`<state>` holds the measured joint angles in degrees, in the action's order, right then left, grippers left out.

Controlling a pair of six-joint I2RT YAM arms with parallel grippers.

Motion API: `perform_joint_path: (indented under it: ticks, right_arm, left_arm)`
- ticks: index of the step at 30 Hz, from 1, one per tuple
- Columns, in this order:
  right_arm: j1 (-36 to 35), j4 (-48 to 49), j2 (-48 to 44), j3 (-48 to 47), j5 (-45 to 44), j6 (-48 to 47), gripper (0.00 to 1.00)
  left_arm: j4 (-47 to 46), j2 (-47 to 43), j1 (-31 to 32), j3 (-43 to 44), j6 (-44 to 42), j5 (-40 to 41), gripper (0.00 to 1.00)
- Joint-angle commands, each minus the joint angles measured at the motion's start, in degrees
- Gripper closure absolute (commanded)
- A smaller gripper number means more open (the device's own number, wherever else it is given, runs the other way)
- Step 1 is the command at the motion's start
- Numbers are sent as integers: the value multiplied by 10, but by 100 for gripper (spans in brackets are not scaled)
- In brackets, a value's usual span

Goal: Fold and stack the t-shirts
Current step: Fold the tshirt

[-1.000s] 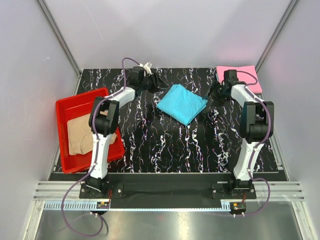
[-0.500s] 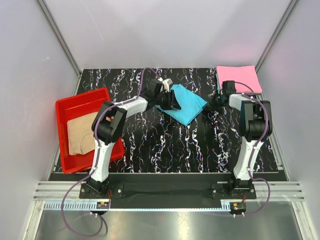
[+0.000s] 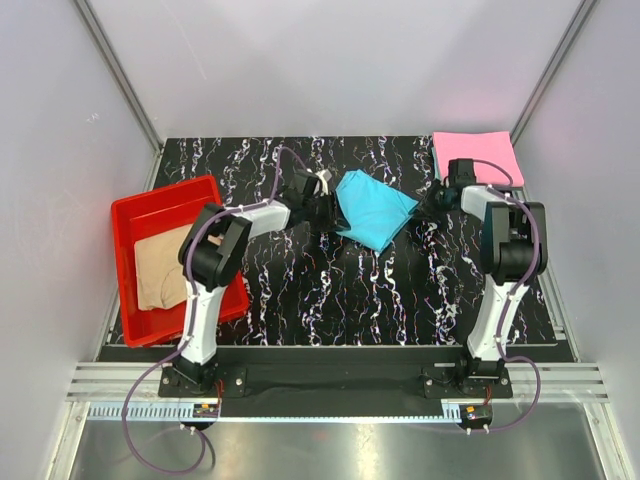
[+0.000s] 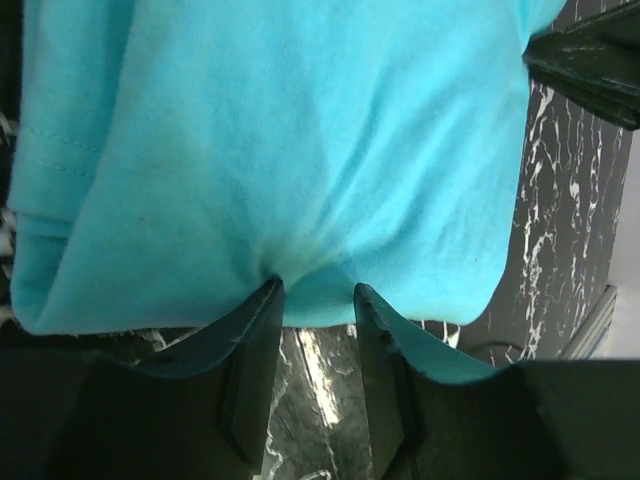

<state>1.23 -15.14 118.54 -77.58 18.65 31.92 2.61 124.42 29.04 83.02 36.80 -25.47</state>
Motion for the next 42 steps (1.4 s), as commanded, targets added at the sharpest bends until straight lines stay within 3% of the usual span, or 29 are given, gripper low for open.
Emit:
perform_joint_path:
  ticks: [1, 3, 10, 16, 22, 33, 36, 39, 41, 42]
  right_arm:
    - [8, -60, -44, -20, -43, -45, 61]
    - [8, -76, -72, -31, -10, -49, 44]
    - [-9, -104, -142, 22, 69, -34, 35]
    - [-62, -66, -147, 81, 122, -50, 38]
    - [-98, -52, -131, 112, 102, -49, 39]
    - [-101, -21, -119, 147, 96, -66, 44]
    - [-100, -4, -104, 153, 111, -66, 50]
    - [-100, -8, -97, 156, 110, -63, 76]
    - [-100, -27, -104, 157, 89, -63, 99]
    - [-100, -37, -110, 163, 80, -63, 100]
  left_arm:
    - [-1, -84, 18, -58, 40, 2, 58]
    - [19, -110, 16, -54, 35, 2, 57]
    - [130, -101, -42, 44, -57, -4, 50]
    - [163, -52, -85, 71, -115, -36, 49]
    - [183, -16, -86, 94, -173, -45, 48]
    - [138, 25, -86, 71, -171, -78, 50]
    - [138, 28, -86, 71, -167, -88, 68]
    - [157, 26, -86, 72, -162, -87, 89]
    - [179, 21, -86, 68, -148, -70, 100]
    - [188, 7, -86, 60, -138, -67, 100]
